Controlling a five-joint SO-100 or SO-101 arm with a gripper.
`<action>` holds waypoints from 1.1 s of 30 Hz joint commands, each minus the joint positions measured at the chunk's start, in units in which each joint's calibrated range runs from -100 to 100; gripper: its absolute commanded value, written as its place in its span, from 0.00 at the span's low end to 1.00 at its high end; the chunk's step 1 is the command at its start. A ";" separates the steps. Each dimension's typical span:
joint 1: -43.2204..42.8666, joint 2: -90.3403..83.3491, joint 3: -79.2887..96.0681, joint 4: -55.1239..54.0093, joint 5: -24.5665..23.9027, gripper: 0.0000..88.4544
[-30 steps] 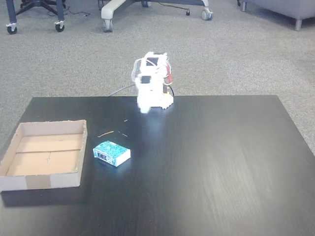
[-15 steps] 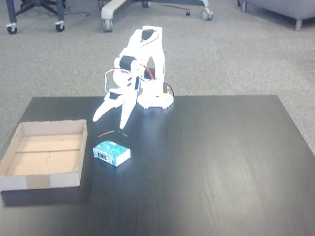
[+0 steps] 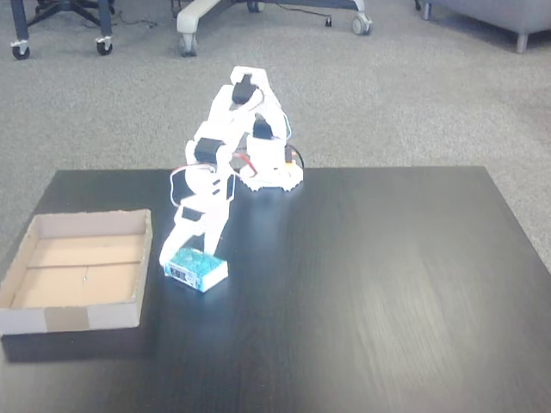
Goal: Pick the green block and drop it in the box on the right.
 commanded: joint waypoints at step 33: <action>15.79 -43.13 16.40 -11.87 9.47 0.30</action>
